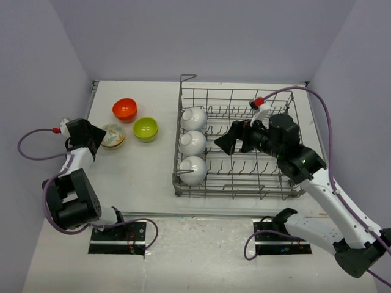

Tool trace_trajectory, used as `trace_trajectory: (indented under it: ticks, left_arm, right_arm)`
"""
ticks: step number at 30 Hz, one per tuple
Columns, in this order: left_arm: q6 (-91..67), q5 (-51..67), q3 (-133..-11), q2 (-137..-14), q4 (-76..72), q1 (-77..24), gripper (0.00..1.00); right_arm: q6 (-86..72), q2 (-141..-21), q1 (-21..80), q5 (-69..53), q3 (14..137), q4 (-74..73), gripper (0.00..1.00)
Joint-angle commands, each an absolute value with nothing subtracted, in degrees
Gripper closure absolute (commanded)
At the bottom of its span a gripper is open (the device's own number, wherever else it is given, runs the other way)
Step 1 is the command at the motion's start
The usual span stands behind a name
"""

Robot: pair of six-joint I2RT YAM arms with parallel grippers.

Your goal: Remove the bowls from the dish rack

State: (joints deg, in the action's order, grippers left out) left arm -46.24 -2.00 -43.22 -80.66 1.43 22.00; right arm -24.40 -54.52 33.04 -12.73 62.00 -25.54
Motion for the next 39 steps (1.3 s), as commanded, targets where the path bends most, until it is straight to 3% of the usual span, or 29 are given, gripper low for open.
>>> trace_trajectory:
  ticks: [1,3,4,5,12,15,21,30,39]
  left_arm:
    - [-46.1,-2.4,-45.6,-78.4,0.1,22.1,0.34]
    - [-46.1,-1.2,-45.7,-78.0,2.7,22.1,0.16]
    - [-46.1,-1.0,-45.7,-77.5,3.3,22.1,0.01]
    - [-46.1,-0.5,-45.4,-76.9,3.6,22.1,0.00]
    - [-42.5,2.1,-46.6,-64.8,10.8,21.3,0.00]
    - [-36.9,1.6,-50.7,-58.3,15.8,17.0,0.00]
    - [-30.1,-0.7,-55.7,-47.7,25.2,8.7,0.00]
    - [-22.2,2.8,-56.5,-38.8,31.1,8.7,0.00]
    - [-22.7,3.9,-52.2,-37.4,28.8,8.6,0.00]
  right_arm:
    - [-24.3,-56.5,33.0,-14.2,62.0,-22.5,0.01]
    - [-24.5,-57.7,33.0,-14.6,62.4,-22.5,0.01]
    - [-24.7,-58.4,33.0,-14.7,62.7,-22.4,0.01]
    - [-25.0,-59.8,33.0,-14.9,62.8,-22.2,0.01]
    - [-30.5,-70.7,29.9,-24.7,64.2,-16.4,0.01]
    - [-32.4,-73.6,29.8,-23.5,62.9,-15.7,0.01]
    - [-37.3,-73.3,29.8,-25.2,58.1,-14.6,0.02]
    - [-40.2,-73.7,30.1,-32.3,50.3,-13.5,0.06]
    - [-46.8,-71.5,33.1,-30.5,44.1,-8.4,0.07]
